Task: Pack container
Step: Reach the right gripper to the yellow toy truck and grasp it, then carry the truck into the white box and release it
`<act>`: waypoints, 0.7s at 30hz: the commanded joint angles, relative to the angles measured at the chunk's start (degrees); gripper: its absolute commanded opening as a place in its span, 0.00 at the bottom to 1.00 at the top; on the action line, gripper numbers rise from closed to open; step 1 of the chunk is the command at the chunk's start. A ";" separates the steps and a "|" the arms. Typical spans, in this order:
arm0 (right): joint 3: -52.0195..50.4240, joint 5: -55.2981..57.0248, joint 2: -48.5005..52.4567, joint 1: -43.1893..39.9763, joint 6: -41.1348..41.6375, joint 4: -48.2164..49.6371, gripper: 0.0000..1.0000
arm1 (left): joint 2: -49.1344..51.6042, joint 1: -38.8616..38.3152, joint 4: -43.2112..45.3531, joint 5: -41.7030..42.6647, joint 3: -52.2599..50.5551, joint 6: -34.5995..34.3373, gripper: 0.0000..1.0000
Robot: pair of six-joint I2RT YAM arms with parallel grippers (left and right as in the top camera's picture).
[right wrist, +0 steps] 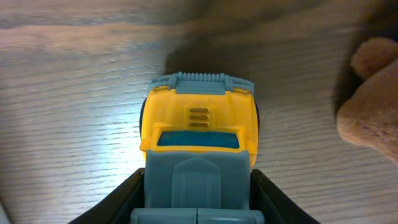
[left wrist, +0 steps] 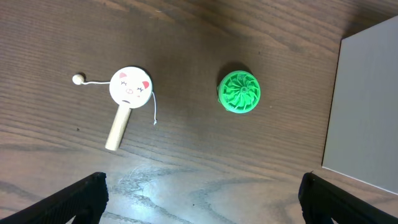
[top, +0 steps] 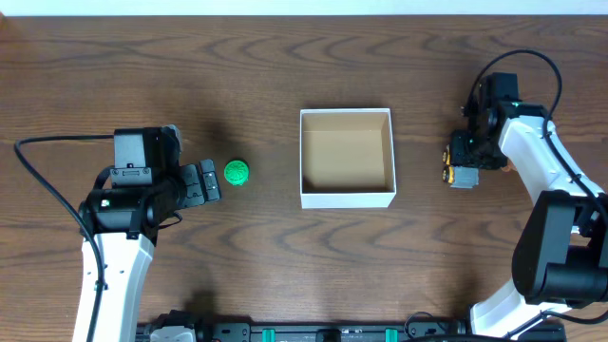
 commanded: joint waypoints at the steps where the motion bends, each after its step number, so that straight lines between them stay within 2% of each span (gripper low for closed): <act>1: 4.50 -0.04 -5.33 3.23 0.15 -0.39 0.11 | 0.02 0.13 -0.15 0.15 1.05 -0.31 0.98; 3: 6.82 -0.04 -8.26 5.55 0.13 -0.44 0.02 | 0.00 0.13 -0.17 0.15 1.05 -0.31 0.98; 10: 12.37 0.02 -15.91 20.00 1.36 2.99 0.01 | 0.02 0.13 -0.17 0.15 1.03 -0.31 0.98; 13: 12.26 0.76 -15.41 26.14 7.82 4.70 0.01 | 0.02 0.13 -0.17 0.15 1.03 -0.31 0.98; 15: 12.07 3.98 -13.97 29.33 14.95 4.39 0.01 | 0.02 0.13 -0.20 0.15 1.03 -0.31 0.98; 18: 11.52 7.93 -10.69 32.28 22.29 2.82 0.03 | 0.02 0.13 -0.35 0.15 1.03 -0.31 0.98; 21: 11.41 8.68 -6.78 33.35 26.08 -0.07 0.01 | 0.02 0.13 -0.59 0.15 1.03 -0.28 0.98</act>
